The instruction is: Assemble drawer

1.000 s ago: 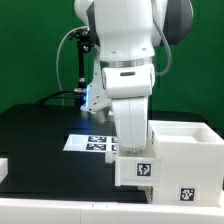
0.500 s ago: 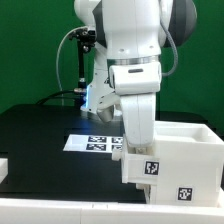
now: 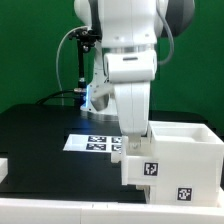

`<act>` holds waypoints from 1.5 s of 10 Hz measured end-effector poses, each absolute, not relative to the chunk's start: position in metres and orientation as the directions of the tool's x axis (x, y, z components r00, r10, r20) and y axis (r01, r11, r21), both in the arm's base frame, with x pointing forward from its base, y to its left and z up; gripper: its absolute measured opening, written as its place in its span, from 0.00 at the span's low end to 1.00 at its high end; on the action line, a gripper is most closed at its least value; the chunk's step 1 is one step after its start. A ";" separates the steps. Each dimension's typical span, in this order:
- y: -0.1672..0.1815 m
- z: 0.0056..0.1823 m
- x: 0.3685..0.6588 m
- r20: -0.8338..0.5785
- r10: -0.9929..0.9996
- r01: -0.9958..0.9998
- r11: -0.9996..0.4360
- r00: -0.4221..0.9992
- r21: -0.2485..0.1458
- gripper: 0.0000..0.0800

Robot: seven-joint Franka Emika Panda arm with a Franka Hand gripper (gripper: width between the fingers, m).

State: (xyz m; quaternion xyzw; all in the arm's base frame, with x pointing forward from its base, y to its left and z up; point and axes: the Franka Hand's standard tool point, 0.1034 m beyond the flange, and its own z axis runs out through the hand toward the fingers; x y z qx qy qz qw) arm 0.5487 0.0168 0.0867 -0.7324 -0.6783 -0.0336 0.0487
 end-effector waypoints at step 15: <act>0.028 0.093 0.571 0.121 0.988 0.995 -0.099 0.098 0.001 0.81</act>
Offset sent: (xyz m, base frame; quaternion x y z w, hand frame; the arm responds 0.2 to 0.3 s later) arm 0.0275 -0.0243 0.0150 0.0113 -0.0120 -0.0338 0.9993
